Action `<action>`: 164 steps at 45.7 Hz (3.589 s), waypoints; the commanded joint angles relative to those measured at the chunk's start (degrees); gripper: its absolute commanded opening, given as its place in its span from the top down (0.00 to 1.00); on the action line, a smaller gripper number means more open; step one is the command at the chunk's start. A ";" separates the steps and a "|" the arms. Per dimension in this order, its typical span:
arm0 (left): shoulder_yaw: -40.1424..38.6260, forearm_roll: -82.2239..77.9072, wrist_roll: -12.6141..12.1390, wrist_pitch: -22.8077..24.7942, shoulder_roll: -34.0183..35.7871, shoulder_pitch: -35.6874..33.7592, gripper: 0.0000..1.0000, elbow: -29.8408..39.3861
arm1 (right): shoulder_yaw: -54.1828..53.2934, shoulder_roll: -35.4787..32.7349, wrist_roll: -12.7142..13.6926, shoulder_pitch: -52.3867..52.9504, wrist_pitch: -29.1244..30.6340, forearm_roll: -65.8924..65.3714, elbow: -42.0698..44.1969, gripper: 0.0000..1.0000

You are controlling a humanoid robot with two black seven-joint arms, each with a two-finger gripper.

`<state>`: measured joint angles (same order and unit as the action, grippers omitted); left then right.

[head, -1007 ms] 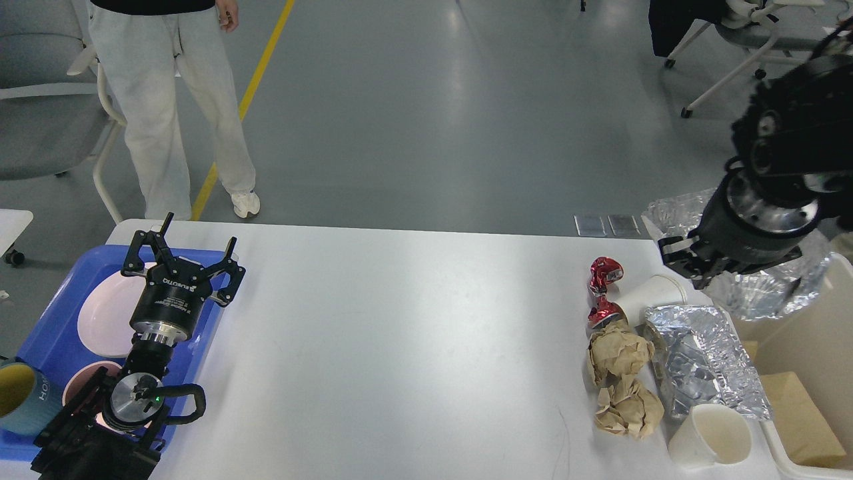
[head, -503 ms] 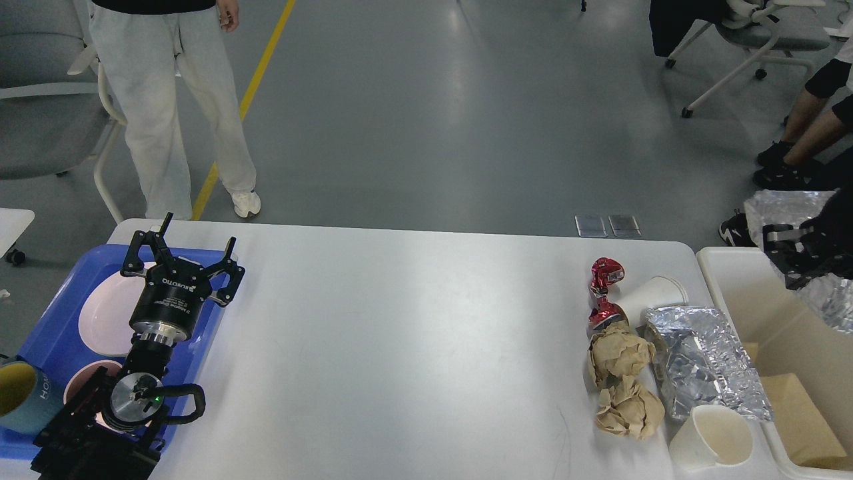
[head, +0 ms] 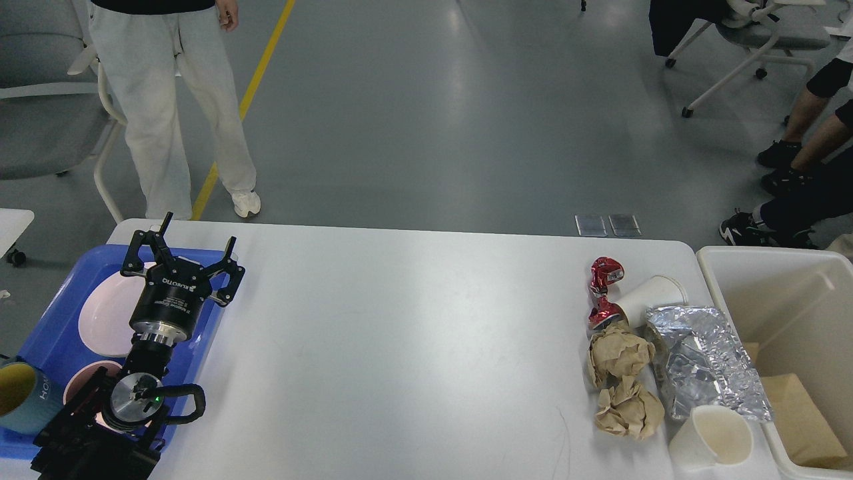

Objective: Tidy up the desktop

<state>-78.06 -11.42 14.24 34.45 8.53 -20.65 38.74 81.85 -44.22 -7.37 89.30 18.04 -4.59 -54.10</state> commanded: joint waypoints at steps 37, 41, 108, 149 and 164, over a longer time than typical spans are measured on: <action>0.01 0.00 0.00 0.00 0.00 0.00 0.03 0.02 | -39.31 21.98 4.21 -60.39 -15.58 0.81 51.38 1.00; 0.01 0.00 0.00 0.00 0.00 0.00 0.03 0.02 | -39.40 22.33 4.30 -60.48 -15.58 0.81 51.38 1.00; 0.01 0.00 -0.09 0.00 0.00 0.00 0.03 0.02 | -14.97 9.14 14.32 14.21 28.17 -22.75 -3.72 0.00; 0.01 0.00 0.00 0.00 0.00 0.00 0.03 0.02 | -5.12 21.45 13.61 52.21 11.77 -17.39 -44.78 0.00; 0.01 0.00 0.00 0.00 -0.09 0.00 0.03 0.02 | -7.14 22.07 13.88 22.25 -0.37 -18.00 -30.64 0.00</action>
<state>-78.04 -11.41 14.24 34.45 8.46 -20.66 38.76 74.84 -22.30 6.47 121.23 20.20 -22.39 -90.29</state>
